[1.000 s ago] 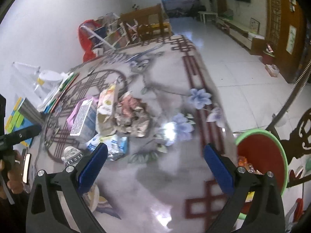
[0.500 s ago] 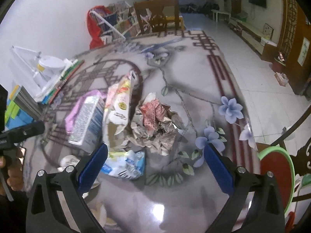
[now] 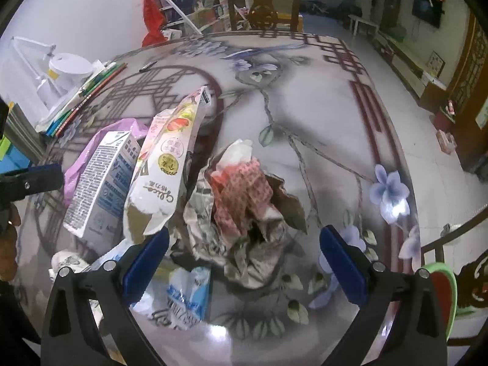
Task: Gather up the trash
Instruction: 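Grasp pink bag with left gripper while right gripper grasps crumpled newspaper bundle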
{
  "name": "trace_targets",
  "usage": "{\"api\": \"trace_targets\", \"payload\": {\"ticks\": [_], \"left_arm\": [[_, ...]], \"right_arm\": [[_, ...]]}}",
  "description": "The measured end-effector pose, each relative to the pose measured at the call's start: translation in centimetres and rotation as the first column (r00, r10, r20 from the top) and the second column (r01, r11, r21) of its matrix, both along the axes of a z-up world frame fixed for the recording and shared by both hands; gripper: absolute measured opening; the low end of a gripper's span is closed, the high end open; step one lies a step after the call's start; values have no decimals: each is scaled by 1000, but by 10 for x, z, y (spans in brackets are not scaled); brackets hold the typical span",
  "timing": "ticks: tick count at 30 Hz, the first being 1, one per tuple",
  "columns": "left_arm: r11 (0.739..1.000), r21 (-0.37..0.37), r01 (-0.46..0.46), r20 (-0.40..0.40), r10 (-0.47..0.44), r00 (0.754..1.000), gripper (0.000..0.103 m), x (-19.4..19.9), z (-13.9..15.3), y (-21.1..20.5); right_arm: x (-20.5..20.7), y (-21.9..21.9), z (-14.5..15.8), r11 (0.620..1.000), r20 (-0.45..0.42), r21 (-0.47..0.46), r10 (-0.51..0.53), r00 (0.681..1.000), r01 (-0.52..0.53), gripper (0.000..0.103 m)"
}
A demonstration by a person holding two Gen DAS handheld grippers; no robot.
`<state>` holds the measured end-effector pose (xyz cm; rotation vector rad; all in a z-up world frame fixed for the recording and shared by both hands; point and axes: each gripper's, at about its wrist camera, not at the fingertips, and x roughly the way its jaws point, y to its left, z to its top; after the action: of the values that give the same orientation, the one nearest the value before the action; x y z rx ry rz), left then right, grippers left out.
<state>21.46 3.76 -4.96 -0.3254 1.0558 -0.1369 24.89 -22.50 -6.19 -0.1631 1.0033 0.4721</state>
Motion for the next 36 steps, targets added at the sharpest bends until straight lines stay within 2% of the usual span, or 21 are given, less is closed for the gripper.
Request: {"api": "trace_targets", "payload": {"ticks": [6, 10, 14, 18, 20, 22, 23, 25, 36], "left_arm": [[1000, -18, -24, -7, 24, 1000, 96, 13, -8, 4], [997, -47, -55, -20, 55, 998, 88, 14, -15, 12], [997, -43, -66, -48, 64, 997, 78, 18, -27, 16], [998, -42, -55, -41, 53, 998, 73, 20, -29, 16], [998, -38, -46, -37, 45, 998, 56, 21, -29, 15], [999, -39, -28, -34, 26, 999, 45, 22, -30, 13], [999, -38, -16, -32, 15, 999, 39, 21, -30, 11], [1000, -27, -4, -27, 3, 1000, 33, 20, -29, 9], [999, 50, 6, 15, -7, 1000, 27, -3, -10, 3]], "right_arm": [[7, 1, -6, 1000, 19, 6, 7, 1000, -7, 96], [10, 3, -10, 1000, 23, 8, 7, 1000, -8, 95], [12, 8, -13, 1000, 25, 3, 21, 999, -21, 93], [13, 14, -16, 999, 29, -9, 36, 999, -36, 85], [13, 15, -17, 999, 31, -12, 41, 999, -40, 72], [12, 16, -17, 999, 35, -17, 43, 998, -43, 64], [12, 16, -17, 999, 38, -16, 43, 998, -43, 63], [11, 15, -16, 999, 41, -11, 40, 998, -39, 61], [1, 3, -5, 1000, 44, 16, -5, 999, 4, 56]]}}
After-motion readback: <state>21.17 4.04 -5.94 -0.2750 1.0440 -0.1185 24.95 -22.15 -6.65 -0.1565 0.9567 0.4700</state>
